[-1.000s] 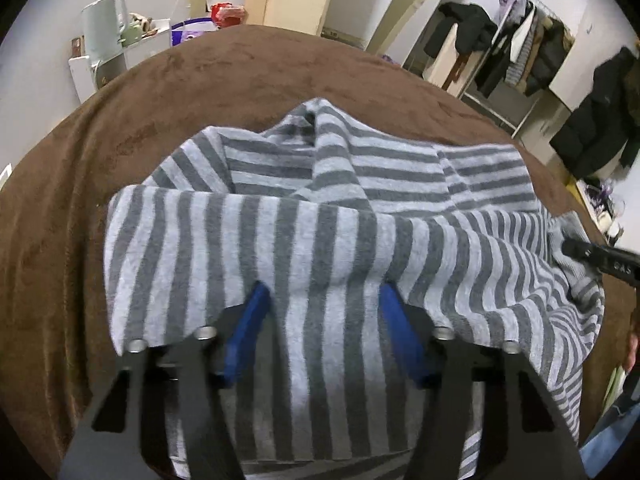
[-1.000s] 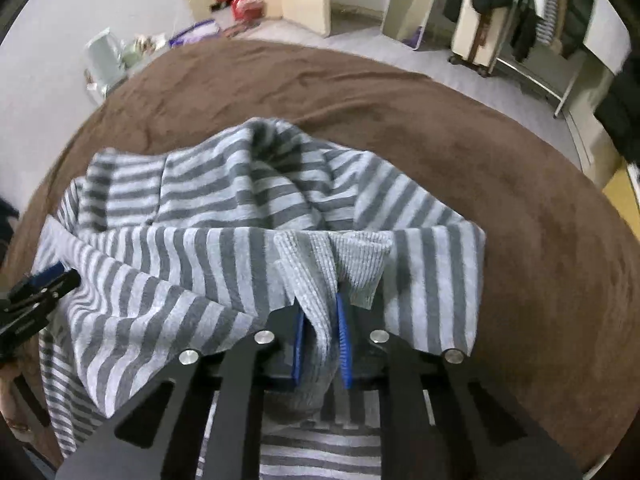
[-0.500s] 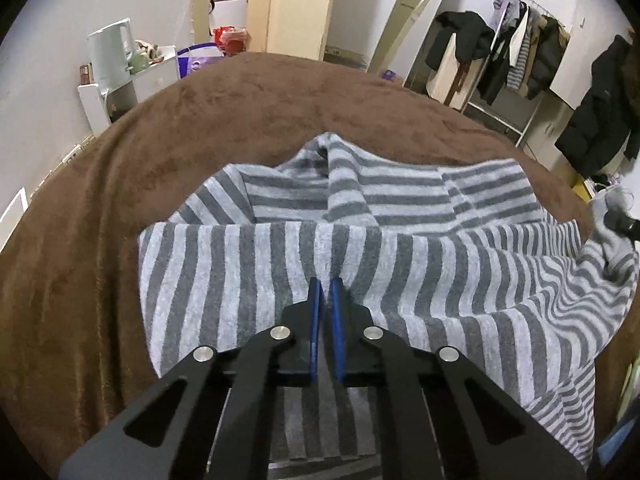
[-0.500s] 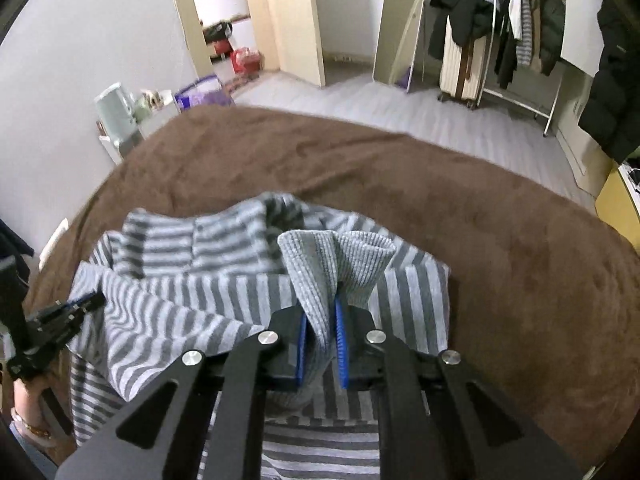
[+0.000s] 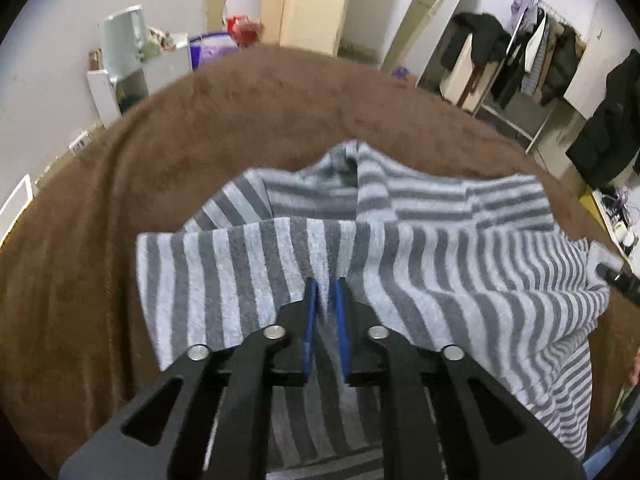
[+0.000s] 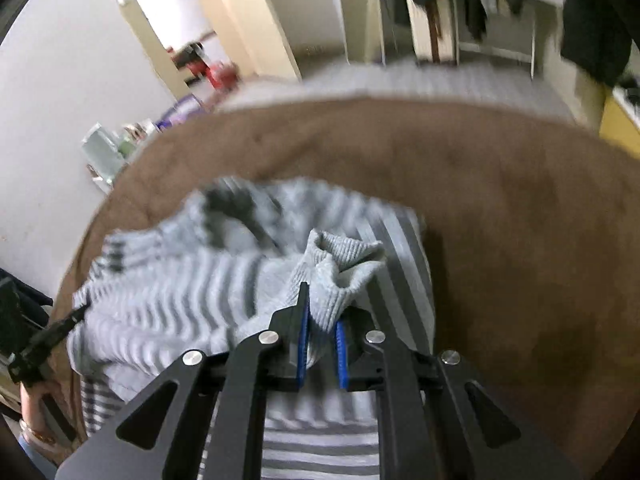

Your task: Fold large clothes

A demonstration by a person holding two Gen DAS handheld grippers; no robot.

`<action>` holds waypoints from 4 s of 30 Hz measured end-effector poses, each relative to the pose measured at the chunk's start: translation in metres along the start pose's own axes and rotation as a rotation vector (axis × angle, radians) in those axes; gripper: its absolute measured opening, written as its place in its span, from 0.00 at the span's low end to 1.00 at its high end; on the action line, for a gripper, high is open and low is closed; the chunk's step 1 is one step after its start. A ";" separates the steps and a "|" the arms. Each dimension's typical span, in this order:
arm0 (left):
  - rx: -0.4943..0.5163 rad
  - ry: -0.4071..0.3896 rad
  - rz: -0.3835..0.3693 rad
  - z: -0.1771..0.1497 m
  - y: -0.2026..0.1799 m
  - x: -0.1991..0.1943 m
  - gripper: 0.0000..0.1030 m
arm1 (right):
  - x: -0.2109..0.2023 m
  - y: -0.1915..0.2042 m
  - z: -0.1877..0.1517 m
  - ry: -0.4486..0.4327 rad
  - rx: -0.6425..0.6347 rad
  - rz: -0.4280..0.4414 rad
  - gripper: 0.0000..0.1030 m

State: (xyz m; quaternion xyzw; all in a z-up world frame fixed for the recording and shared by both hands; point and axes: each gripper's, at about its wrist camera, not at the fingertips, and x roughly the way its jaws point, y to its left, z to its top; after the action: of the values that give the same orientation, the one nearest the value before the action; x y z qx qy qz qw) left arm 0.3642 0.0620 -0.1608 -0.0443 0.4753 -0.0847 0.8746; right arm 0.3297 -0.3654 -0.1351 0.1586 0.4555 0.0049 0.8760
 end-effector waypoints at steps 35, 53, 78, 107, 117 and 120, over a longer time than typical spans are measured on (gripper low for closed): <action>0.132 -0.035 -0.066 -0.049 -0.043 -0.025 0.22 | 0.013 0.047 -0.057 0.060 -0.103 0.089 0.17; 0.138 0.028 -0.081 -0.072 -0.033 -0.031 0.11 | -0.012 0.032 -0.092 0.074 -0.080 0.042 0.27; 0.110 -0.071 -0.045 -0.115 -0.038 -0.150 0.90 | -0.134 0.016 -0.114 -0.010 -0.121 0.012 0.68; -0.159 0.132 -0.110 -0.282 0.015 -0.160 0.82 | -0.136 -0.040 -0.271 0.319 -0.032 0.015 0.63; -0.175 0.210 -0.236 -0.293 0.002 -0.141 0.80 | -0.132 -0.045 -0.278 0.339 -0.007 0.069 0.57; -0.170 0.213 -0.253 -0.291 0.001 -0.141 0.79 | -0.132 -0.041 -0.278 0.350 -0.022 0.101 0.53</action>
State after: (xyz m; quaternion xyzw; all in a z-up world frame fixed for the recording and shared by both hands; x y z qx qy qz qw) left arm 0.0448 0.0902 -0.2032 -0.1683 0.5611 -0.1580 0.7949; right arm 0.0242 -0.3485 -0.1902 0.1687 0.5922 0.0815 0.7837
